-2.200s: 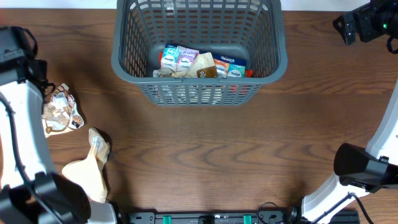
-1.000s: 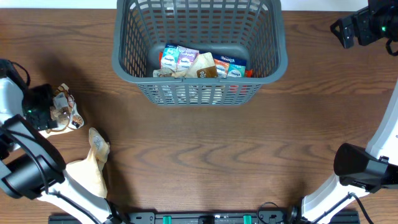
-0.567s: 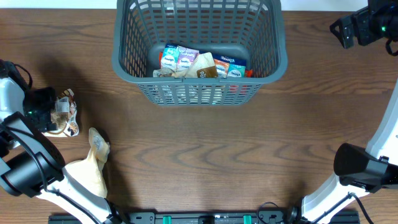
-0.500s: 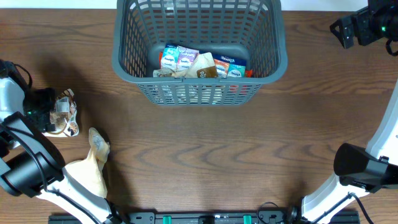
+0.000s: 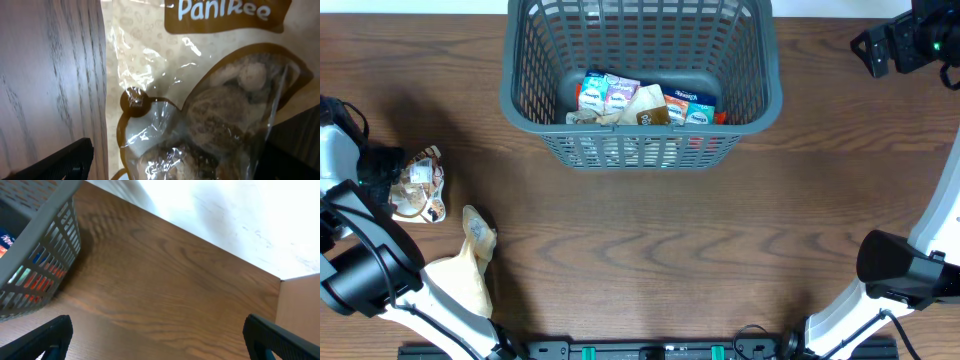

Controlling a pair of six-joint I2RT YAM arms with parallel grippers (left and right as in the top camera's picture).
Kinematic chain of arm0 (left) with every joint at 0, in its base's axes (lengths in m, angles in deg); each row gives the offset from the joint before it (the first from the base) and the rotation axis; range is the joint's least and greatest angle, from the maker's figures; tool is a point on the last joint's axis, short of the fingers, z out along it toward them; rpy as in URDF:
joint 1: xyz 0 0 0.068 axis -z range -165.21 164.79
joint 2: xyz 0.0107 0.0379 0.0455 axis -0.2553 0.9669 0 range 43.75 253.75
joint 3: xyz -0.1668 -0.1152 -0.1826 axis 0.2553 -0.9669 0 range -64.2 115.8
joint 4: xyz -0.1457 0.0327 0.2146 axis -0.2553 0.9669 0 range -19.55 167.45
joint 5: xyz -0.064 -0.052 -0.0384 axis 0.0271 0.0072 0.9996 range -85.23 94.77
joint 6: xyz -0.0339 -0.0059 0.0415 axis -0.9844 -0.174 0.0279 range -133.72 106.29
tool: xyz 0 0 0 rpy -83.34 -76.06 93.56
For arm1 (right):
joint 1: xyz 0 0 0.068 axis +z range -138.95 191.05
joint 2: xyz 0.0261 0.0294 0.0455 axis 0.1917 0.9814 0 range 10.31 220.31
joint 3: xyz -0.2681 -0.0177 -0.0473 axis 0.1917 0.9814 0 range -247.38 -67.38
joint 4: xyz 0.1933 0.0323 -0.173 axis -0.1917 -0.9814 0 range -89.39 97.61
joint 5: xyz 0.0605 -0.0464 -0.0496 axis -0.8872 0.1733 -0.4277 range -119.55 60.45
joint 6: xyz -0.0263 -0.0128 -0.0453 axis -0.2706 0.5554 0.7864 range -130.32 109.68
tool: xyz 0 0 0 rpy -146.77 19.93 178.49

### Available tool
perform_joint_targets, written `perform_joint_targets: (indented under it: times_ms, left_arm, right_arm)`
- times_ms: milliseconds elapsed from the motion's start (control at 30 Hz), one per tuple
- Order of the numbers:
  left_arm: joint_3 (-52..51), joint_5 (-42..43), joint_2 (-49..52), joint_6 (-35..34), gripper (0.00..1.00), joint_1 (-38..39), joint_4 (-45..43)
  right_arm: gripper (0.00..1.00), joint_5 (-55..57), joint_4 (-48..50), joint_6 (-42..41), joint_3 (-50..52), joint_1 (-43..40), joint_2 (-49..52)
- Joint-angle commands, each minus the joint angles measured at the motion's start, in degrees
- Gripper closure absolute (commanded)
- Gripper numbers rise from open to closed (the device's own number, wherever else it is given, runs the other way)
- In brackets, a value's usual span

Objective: Pack container
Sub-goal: 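Lower the left gripper onto the next PanTree pouch and grasp, then lift the pouch and carry it into the basket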

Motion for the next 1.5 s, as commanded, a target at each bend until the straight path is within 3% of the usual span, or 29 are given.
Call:
perform_joint_targets:
  times_ms: [0,533,633,700,800,867,1000,1167,1333,1467]
  left_arm:
    - [-0.13,-2.16,0.68,1.16,0.12,-0.09,-0.39]
    - [-0.13,-2.56,5.86,2.19,0.12,4.42,-3.43]
    - [-0.13,-2.51,5.84,2.19,0.26,4.42,-3.63]
    - [-0.13,-2.34,5.84,2.19,0.41,4.42,-3.58]
    - [-0.13,-1.60,5.84,2.21,0.79,4.42,-3.58]
    - [-0.13,-0.50,5.81,2.23,0.94,4.42,-3.61]
    - [-0.04,2.21,4.94,2.93,0.94,4.55,-3.54]
    - [1.95,3.58,0.26,11.04,0.94,6.25,-1.86]
    - [4.63,5.81,-10.01,21.09,0.94,9.64,1.36]
    - [7.37,7.02,-18.80,23.50,0.94,12.26,2.54]
  right_arm:
    - [0.01,-0.68,-0.13,0.07,0.13,-0.24,-0.02]
    - [0.01,-0.68,-0.33,0.28,0.13,-0.26,-0.04]
    - [0.01,-0.68,-0.31,0.28,0.13,-0.24,-0.04]
    - [0.01,-0.68,-0.33,0.28,0.13,-0.26,-0.04]
    - [0.01,-0.68,-0.28,0.28,0.13,-0.24,-0.04]
    - [0.01,-0.68,-0.28,0.31,0.13,-0.26,-0.04]
    - [0.01,-0.66,-0.28,0.31,0.13,-0.26,-0.04]
    - [0.01,-0.68,-0.26,0.31,0.13,-0.26,-0.04]
    - [0.01,-0.68,-0.33,0.26,0.13,-0.24,-0.04]
    - [0.01,-0.70,-0.31,0.24,0.13,-0.24,-0.04]
